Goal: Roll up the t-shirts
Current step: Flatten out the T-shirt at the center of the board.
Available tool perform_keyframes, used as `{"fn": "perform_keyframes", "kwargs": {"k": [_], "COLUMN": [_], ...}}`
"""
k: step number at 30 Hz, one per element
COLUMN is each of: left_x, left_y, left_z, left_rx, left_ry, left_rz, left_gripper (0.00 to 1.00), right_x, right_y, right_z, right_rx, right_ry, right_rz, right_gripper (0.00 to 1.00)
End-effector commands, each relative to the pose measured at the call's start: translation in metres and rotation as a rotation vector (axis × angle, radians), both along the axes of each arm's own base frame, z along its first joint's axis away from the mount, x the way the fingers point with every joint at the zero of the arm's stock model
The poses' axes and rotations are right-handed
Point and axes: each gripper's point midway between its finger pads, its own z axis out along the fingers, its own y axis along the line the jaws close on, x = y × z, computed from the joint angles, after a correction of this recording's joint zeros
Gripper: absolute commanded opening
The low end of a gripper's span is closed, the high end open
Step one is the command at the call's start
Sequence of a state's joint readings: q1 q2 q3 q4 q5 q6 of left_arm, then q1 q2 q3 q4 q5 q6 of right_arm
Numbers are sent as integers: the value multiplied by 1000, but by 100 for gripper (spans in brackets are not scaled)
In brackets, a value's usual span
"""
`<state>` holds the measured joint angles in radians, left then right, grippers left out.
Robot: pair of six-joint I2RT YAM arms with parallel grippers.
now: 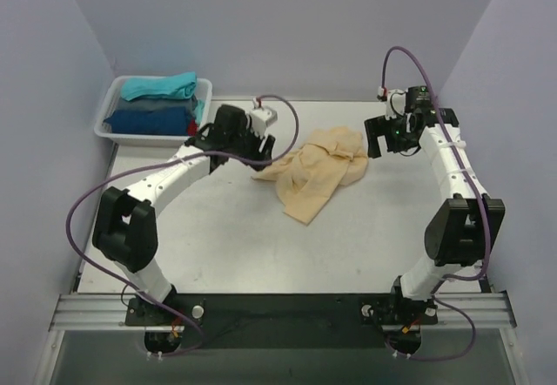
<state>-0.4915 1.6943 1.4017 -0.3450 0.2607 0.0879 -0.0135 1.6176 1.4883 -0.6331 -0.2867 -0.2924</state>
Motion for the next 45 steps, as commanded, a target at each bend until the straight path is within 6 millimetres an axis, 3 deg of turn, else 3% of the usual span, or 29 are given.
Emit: {"fn": "perform_keyframes", "kwargs": {"k": [1, 2, 3, 4, 5, 9, 12, 16, 25, 30, 35, 45], "left_x": [-39, -49, -54, -56, -61, -62, -64, -65, -79, -91, -102, -105], "left_y": [-32, -42, -45, -49, -55, -70, -78, -81, -72, -64, -58, -67], "left_z": [-12, -19, -28, -39, -46, -76, -98, -121, -136, -146, -150, -150], "left_rx": [-73, -64, -47, -31, -23, 25, 66, 122, 146, 162, 157, 128], "left_ry": [34, 41, 51, 67, 82, 106, 128, 147, 207, 243, 279, 295], "left_rz": [-135, -189, -209, -222, -244, -241, -247, -238, -223, -223, -218, -235], "left_gripper": [70, 70, 70, 70, 69, 67, 67, 65, 61, 51, 49, 41], "right_x": [32, 45, 53, 58, 69, 89, 93, 95, 95, 90, 91, 94], "right_y": [12, 16, 19, 35, 41, 70, 89, 107, 112, 114, 113, 114], "right_z": [-15, -4, -15, -16, -7, -30, -50, -60, -57, -58, -55, -55], "right_rx": [43, 52, 66, 80, 80, 68, 69, 90, 122, 133, 123, 109], "right_ry": [32, -1, 20, 19, -10, 18, 49, 66, 65, 77, 67, 55], "right_rz": [87, 95, 101, 139, 155, 228, 266, 276, 255, 256, 254, 253], "right_gripper": [94, 94, 94, 94, 93, 94, 93, 93, 93, 93, 93, 93]}}
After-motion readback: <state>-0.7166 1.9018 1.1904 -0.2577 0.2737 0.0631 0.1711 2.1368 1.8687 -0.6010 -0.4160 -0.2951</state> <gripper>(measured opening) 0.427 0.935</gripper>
